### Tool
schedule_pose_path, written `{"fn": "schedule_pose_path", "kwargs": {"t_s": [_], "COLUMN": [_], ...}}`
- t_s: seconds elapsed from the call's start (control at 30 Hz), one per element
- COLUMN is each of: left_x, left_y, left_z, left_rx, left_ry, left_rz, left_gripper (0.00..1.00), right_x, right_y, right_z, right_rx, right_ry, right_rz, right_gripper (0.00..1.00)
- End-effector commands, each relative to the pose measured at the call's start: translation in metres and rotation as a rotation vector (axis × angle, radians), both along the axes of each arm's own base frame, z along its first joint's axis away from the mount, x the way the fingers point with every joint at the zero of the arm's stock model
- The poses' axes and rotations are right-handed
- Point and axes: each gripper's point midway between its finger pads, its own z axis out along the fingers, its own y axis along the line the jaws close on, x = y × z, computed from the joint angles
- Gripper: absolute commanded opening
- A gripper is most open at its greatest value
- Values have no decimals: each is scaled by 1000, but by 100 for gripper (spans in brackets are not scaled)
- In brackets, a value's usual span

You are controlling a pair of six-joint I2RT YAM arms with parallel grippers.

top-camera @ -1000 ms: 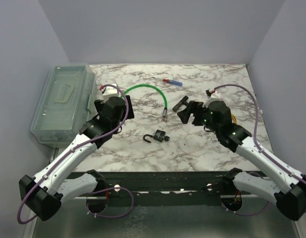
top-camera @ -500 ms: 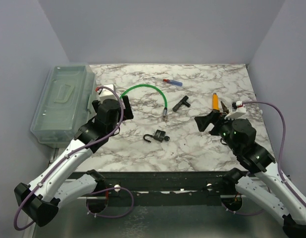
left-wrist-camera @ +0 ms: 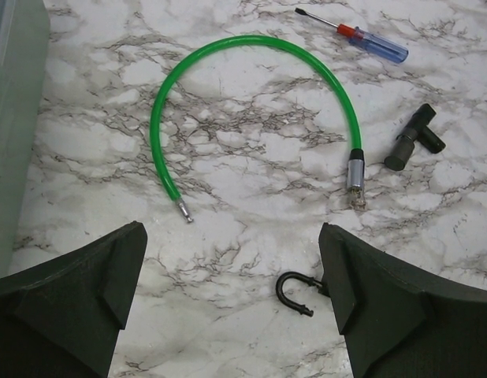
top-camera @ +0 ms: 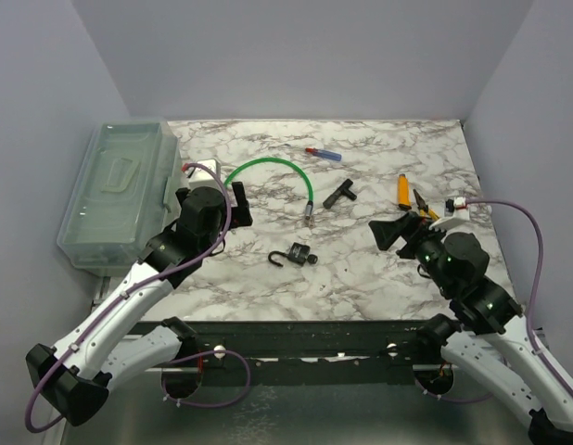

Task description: Unlock with the key

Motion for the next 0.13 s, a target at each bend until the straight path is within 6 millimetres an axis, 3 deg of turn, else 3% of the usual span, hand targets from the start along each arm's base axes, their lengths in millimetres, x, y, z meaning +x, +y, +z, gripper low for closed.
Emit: {"fn": "schedule_pose_path", "kwargs": {"t_s": [0.0,0.1], "left_x": [1,1], "left_y": [-2,-2], "left_z": [5,5], "left_rx": [-15,-14], "left_ry": [-22,-23], "left_rz": [-19,-19], "left_gripper": [98,98], "right_x": [0,-1], "right_y": [-3,-12], "right_z": [1,2], "right_rx": [-5,7], "right_ry": [-19,-4], "right_rz": [-6,-57], "right_gripper": [100,100]}}
